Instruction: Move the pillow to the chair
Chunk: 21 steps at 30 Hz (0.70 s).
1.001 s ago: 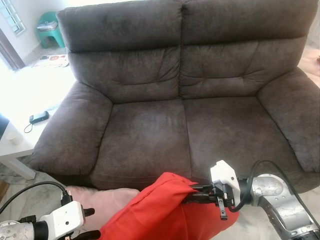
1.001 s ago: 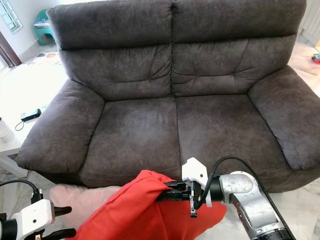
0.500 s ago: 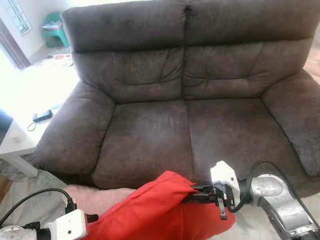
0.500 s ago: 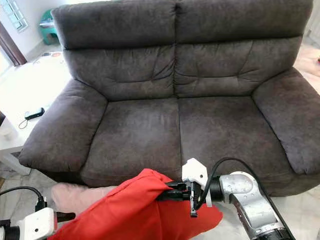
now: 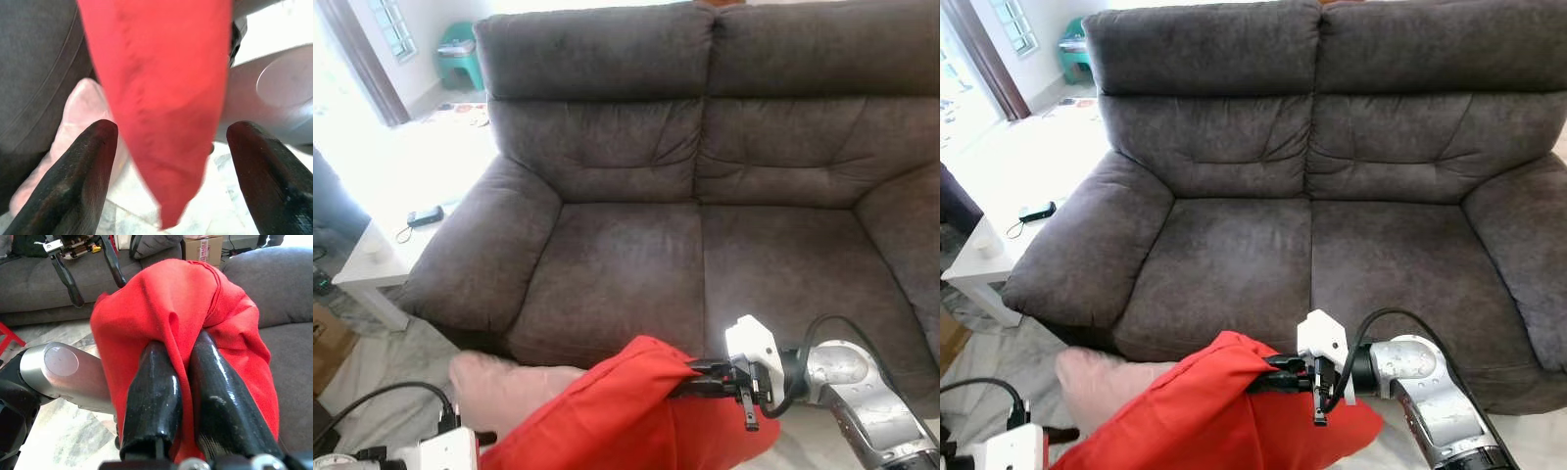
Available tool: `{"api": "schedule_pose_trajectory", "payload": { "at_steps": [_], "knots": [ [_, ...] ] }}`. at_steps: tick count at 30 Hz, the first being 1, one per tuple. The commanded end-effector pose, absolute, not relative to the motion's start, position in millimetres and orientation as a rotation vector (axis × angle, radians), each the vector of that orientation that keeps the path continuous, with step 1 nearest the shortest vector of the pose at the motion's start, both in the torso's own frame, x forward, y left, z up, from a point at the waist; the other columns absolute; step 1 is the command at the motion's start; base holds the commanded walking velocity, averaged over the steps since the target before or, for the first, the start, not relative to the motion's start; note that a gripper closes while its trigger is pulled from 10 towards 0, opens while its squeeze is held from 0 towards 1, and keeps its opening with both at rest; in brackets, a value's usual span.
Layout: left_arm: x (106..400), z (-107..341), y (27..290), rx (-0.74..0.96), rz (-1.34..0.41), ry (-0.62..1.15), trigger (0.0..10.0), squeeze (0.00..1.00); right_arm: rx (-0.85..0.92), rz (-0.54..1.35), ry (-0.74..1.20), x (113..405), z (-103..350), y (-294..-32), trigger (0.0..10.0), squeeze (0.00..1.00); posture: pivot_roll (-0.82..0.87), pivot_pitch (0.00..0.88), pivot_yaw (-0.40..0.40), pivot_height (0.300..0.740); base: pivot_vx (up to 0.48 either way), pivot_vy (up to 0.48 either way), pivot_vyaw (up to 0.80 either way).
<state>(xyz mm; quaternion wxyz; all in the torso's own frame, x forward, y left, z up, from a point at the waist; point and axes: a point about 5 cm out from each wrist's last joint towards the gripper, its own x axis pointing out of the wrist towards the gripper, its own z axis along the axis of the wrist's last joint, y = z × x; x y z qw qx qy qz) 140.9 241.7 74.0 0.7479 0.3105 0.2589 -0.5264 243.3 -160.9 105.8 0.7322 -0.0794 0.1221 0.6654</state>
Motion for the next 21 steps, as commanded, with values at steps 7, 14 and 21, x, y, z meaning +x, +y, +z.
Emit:
{"api": "schedule_pose_trajectory", "payload": {
  "at_steps": [7, 14, 21],
  "knots": [
    [138.3, 67.2, 249.7, 0.706, -1.145, 0.599, 10.0, 0.0, -0.193, 1.494, 0.145, 249.9, 125.5, -155.2, 10.0, 0.0, 0.08, 0.043, 0.05, 0.74, 0.0, 0.0, 0.0],
    [137.0, 57.2, 250.5, 0.69, -1.135, 0.613, 10.0, 0.0, -0.196, 1.498, 0.14, 248.8, 127.2, -154.6, 10.0, 0.0, 0.08, 0.047, 0.05, 0.74, 0.0, 0.0, 0.0],
    [143.5, 56.5, 251.6, 0.697, -1.085, 0.571, 10.0, 0.0, -0.196, 1.505, 0.142, 247.7, 128.4, -155.2, 10.0, 0.0, 0.07, 0.054, 0.049, 0.74, 0.0, 0.0, 0.0]
  ]
}}
